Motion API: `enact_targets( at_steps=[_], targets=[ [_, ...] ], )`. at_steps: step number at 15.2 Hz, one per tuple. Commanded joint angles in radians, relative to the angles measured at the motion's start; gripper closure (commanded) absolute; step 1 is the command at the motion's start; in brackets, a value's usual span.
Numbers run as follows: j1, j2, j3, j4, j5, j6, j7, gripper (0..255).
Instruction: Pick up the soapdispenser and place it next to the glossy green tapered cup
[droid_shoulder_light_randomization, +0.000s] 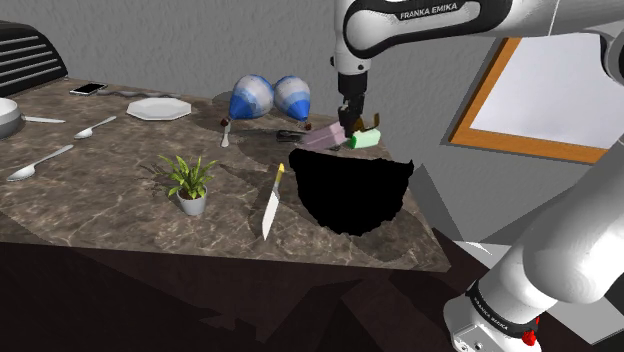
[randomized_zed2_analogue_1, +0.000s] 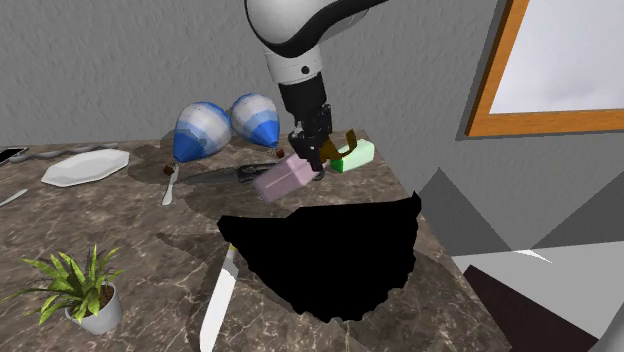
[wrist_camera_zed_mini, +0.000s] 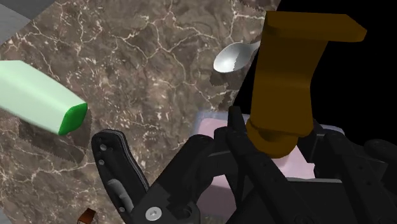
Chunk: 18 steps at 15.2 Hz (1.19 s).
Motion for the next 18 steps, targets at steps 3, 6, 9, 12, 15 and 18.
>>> enact_targets(
  at_steps=[3,6,9,12,15,18],
  targets=[
    [-0.049,-0.061,-0.049,-0.075,-0.012,0.031,-0.094,255],
    [-0.083,-0.091,-0.087,-0.112,-0.025,0.05,-0.16,255],
    [-0.117,-0.112,-0.126,-0.139,-0.04,0.069,-0.227,255],
    [-0.153,-0.125,-0.167,-0.156,-0.056,0.088,-0.296,255],
    [-0.153,-0.117,-0.168,-0.188,-0.058,0.126,-0.289,255],
    [-0.154,-0.108,-0.169,-0.218,-0.06,0.165,-0.282,255]
  ],
)
